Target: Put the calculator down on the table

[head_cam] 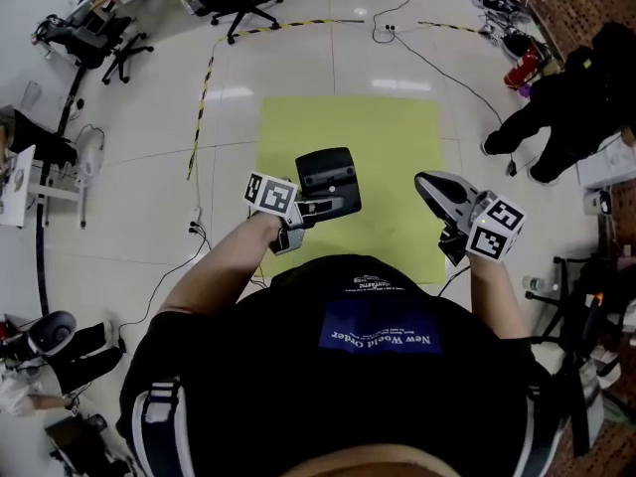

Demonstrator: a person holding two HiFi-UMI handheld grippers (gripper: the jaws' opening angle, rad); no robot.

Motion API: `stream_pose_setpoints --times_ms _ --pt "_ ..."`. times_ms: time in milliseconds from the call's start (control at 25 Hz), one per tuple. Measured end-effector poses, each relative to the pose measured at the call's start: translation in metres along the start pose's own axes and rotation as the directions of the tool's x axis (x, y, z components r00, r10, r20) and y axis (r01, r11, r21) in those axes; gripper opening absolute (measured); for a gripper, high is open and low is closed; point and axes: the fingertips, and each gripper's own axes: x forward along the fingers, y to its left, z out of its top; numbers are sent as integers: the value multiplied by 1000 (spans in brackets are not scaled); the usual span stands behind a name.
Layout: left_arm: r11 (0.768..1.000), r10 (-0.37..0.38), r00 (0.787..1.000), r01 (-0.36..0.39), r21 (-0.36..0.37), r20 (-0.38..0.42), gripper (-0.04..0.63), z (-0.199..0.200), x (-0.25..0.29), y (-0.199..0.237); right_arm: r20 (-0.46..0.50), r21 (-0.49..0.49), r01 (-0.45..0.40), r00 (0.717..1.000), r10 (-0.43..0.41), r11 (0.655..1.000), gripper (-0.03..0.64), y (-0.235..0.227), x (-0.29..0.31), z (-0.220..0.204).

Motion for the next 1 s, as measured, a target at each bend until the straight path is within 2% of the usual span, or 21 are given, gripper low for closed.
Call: stream_pose_setpoints --times_ms 160,280,480,680,800,880,1000 --pt "997 70 991 -71 -4 -113 74 19 48 60 -35 40 -8 999 10 999 -14 -38 13 -28" --pt "993 107 977 -113 -23 -183 74 23 70 110 -41 38 -30 999 31 999 -14 -45 35 -57" --pt "981 173 927 -191 -22 -333 75 16 73 130 -57 117 -87 994 94 989 -14 -27 36 -71" --pt "962 241 886 -273 -27 -396 75 14 98 174 -7 181 -156 987 160 971 -14 -46 35 -86" --pt "965 219 892 -259 -50 -395 75 23 120 196 27 205 -192 981 190 960 -14 -68 42 -97" --pt "961 225 895 -268 -61 -385 75 27 123 200 35 210 -198 980 194 958 -14 -65 46 -99" --pt "938 294 869 -342 -54 -399 101 24 117 203 56 218 -209 978 201 953 -14 -53 45 -93"
